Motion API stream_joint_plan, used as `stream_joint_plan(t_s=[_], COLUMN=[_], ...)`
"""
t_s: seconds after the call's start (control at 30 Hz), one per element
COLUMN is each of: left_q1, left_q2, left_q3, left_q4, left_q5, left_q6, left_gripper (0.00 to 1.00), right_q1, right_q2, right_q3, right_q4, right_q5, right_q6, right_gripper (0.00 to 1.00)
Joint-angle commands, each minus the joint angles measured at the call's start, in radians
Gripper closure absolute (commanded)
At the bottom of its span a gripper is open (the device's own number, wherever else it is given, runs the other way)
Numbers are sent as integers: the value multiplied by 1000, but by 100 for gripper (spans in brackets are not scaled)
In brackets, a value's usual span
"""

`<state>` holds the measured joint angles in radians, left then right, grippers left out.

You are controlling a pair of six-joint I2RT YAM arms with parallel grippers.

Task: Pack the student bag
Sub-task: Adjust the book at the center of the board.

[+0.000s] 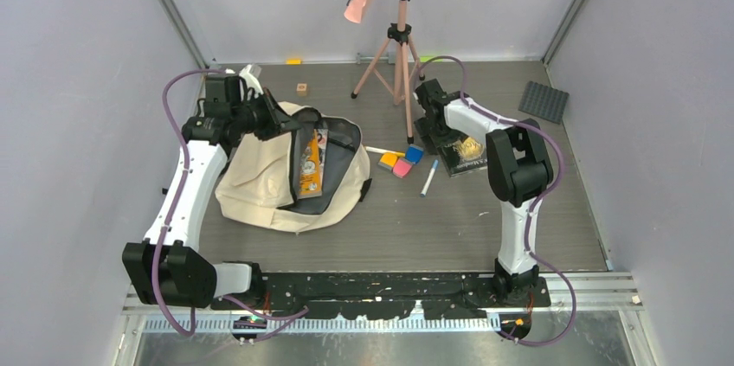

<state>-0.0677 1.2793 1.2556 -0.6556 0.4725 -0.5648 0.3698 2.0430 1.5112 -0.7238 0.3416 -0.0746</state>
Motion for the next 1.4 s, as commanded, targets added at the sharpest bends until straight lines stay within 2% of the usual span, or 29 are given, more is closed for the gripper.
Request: stream_joint_plan(t_s=[0.0, 0.03, 0.1, 0.2, 0.23, 0.27, 0.4, 0.47, 0.53, 0.73, 0.8, 0.83, 0.87, 0.9, 0.93, 0.97, 1.07, 1.1, 1.13, 1.37], left_q1=[3, 2, 2, 2, 2, 3, 3, 3, 2, 2, 2, 2, 3, 2, 2, 2, 3, 2, 3, 2], left_q2=[-27, -27, -27, -30, -32, -33, -40, -47, -54, -61, -59, -50, -46, -43, -44, -49, -67, -72, -77, -105], left_q3=[2, 4, 9, 15, 16, 17, 11, 4, -3, -37, -61, -65, -66, -67, -69, -71, -66, -59, -51, 1], left_q4=[11, 1, -11, -24, -26, -29, -37, -38, -37, -31, -42, -58, -77, -88, -92, -89, -48, -36, -22, 40], left_q5=[5, 5, 5, 6, 7, 5, 9, 9, 6, 17, -6, -24, -38, -50, -58, -60, -6, 21, 50, 131], left_q6=[35, 41, 50, 59, 62, 64, 69, 71, 72, 120, 141, 149, 152, 155, 155, 155, 160, 158, 153, 94], left_gripper=[100, 100, 100, 100, 100, 100, 100, 100, 100, 100, 100, 100, 97, 92, 85, 76, 43, 33, 29, 19], right_q1=[-6, -7, -9, -9, -9, -9, -9, -9, -9, -7, -10, -15, -20, -33, -52, -63, -130, -144, -167, -257], right_q2=[5, 8, 9, 2, -7, -18, -58, -83, -106, -196, -239, -261, -269, -278, -278, -274, -248, -222, -206, 28], right_q3=[-7, -16, -27, -42, -52, -56, -77, -90, -106, -149, -144, -137, -117, -106, -81, -69, -9, 23, 41, 324], right_q4=[67, 70, 78, 91, 94, 99, 98, 96, 92, 67, 61, 53, 49, 37, 31, 21, 13, 8, -2, -55], right_q5=[89, 90, 78, 52, 47, 34, 8, -4, -7, -5, -7, -4, -4, -3, -4, -15, -65, -68, -71, -88], right_q6=[-26, -28, -32, -32, -32, -29, -13, 6, 32, 156, 192, 204, 208, 214, 215, 215, 197, 194, 187, 203], right_gripper=[22, 25, 37, 58, 61, 70, 90, 97, 99, 99, 85, 73, 66, 55, 49, 38, 20, 19, 17, 15])
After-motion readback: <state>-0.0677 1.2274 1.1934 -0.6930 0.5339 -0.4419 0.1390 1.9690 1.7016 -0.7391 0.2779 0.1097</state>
